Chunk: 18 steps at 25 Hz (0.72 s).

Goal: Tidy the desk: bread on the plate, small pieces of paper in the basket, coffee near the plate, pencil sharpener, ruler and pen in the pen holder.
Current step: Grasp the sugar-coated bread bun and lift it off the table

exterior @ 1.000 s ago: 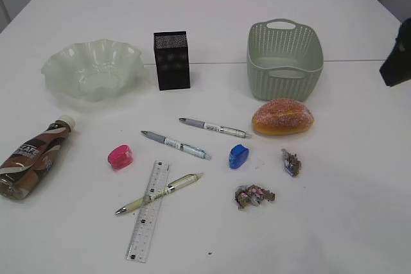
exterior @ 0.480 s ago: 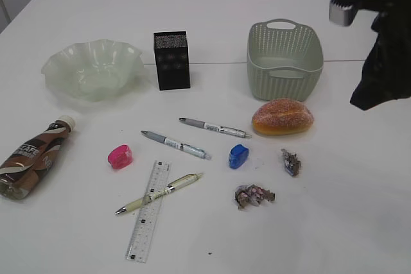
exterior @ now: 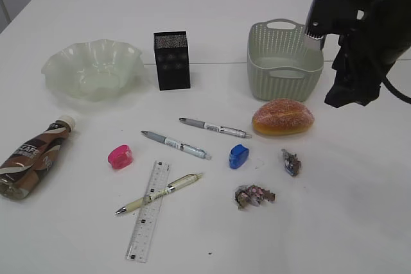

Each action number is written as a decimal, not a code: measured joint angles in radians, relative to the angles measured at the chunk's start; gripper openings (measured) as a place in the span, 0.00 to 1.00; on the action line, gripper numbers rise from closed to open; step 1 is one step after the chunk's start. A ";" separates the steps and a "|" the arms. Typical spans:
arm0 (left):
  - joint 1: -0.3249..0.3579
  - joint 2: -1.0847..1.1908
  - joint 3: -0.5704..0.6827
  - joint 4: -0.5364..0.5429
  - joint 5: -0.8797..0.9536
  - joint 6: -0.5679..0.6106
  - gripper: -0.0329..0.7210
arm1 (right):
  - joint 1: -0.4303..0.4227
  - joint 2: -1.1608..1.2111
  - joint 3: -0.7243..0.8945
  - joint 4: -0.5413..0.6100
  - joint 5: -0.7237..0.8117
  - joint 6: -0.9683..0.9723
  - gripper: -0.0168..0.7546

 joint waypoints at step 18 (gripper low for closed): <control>0.000 0.000 0.000 -0.001 0.000 0.000 0.56 | 0.000 0.031 0.000 0.316 -0.086 0.030 0.80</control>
